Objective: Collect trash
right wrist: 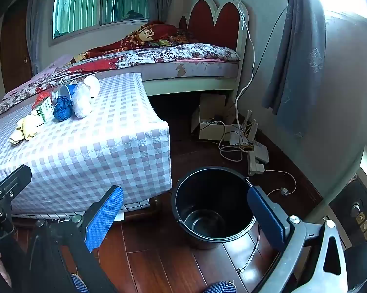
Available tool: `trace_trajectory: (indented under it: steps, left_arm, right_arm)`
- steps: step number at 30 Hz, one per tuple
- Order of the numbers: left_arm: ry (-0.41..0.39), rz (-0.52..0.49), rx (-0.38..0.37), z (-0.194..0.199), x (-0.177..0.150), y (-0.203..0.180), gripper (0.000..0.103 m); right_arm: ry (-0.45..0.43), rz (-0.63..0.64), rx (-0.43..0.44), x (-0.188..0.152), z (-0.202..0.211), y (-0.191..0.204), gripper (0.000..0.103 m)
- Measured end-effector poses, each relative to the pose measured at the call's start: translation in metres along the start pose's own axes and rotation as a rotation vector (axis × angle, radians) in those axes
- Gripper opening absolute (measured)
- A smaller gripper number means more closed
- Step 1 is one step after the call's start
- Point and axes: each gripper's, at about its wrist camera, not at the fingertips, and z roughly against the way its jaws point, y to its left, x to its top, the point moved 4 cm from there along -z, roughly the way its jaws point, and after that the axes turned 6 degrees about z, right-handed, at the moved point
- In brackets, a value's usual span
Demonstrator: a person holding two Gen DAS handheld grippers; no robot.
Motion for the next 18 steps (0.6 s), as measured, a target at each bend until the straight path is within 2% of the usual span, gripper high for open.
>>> trace_trajectory:
  steps: [2, 4, 6, 18]
  left_arm:
    - [0.000, -0.001, 0.001, 0.000, 0.000, 0.000, 0.102]
    - [0.001, 0.000, 0.001, 0.000, 0.000, 0.000, 0.102]
    - [0.001, 0.003, -0.001, 0.000, 0.000, 0.001, 0.102]
    - [0.001, -0.003, 0.004, -0.001, -0.004, 0.001, 0.102]
  right_arm:
    - [-0.006, 0.004, -0.003, 0.000, 0.001, 0.000, 0.102]
    - [0.024, -0.017, 0.028, -0.002, -0.006, -0.008, 0.102]
    - [0.011, 0.004, 0.000, -0.001, -0.002, -0.002, 0.102]
    - [0.010, -0.010, 0.012, 0.001, -0.002, 0.001, 0.102]
